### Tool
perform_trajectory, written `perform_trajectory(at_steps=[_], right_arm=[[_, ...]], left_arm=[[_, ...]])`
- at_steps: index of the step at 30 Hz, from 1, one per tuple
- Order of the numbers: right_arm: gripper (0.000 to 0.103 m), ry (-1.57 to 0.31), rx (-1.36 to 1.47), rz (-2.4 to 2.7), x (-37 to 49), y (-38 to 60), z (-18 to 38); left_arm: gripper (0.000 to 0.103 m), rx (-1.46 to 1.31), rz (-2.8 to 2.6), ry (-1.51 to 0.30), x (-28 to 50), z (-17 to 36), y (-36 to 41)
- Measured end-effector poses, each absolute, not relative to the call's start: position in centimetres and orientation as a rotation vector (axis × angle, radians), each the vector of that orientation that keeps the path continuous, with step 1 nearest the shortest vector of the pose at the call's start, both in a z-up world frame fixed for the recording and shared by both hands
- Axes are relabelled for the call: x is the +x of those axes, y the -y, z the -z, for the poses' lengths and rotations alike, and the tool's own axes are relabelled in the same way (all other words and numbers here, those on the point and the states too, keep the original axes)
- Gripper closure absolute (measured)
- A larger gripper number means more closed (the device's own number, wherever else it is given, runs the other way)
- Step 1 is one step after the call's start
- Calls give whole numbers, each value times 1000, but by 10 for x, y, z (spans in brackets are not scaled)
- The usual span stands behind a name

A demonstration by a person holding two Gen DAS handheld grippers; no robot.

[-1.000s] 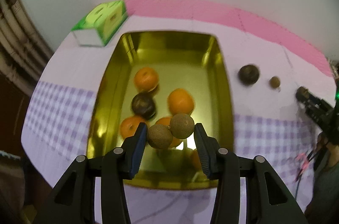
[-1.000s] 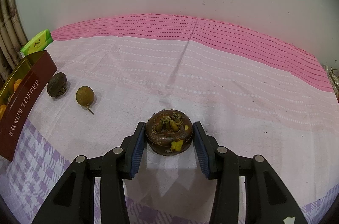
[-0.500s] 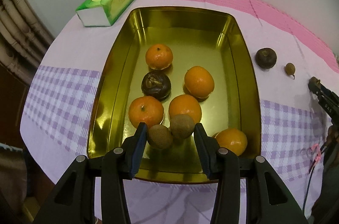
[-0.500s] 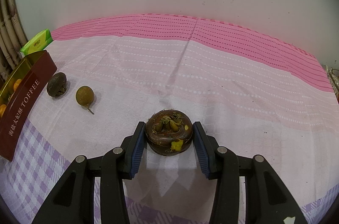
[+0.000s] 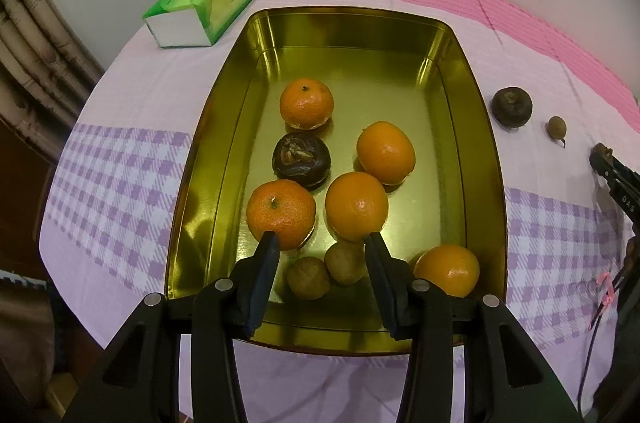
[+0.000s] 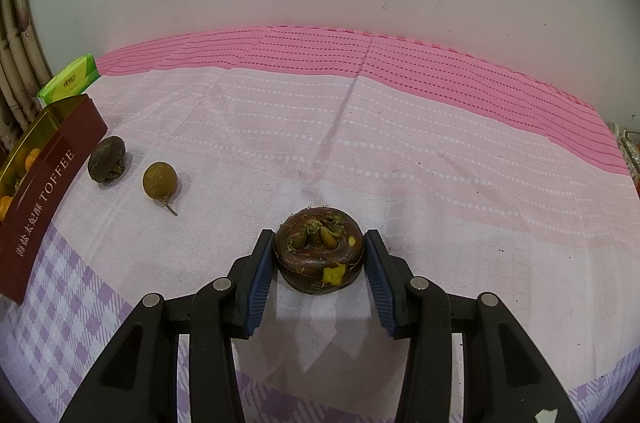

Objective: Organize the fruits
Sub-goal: 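Carry the two small fruits into the tin tray and open the left gripper, then lift the left gripper out of the tray while the right gripper holds the dark fruit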

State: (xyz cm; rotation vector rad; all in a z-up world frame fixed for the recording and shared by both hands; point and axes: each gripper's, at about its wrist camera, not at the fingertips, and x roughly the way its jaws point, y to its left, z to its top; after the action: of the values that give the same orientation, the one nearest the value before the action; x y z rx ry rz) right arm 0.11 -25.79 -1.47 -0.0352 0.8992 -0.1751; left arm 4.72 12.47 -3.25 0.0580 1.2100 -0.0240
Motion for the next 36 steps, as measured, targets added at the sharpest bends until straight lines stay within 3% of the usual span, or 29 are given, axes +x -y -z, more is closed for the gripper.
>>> perform_trajectory(at_steps=[23, 31, 36], right_arm=[[61, -899, -31, 182, 3, 259, 16], [62, -899, -34, 203, 9, 256, 17], [63, -899, -35, 225, 10, 253, 17]], left_arm=[[55, 15, -43, -1127, 46, 12, -153], [38, -8, -67, -1118, 46, 13, -169], [36, -28, -85, -1114, 46, 16, -178]])
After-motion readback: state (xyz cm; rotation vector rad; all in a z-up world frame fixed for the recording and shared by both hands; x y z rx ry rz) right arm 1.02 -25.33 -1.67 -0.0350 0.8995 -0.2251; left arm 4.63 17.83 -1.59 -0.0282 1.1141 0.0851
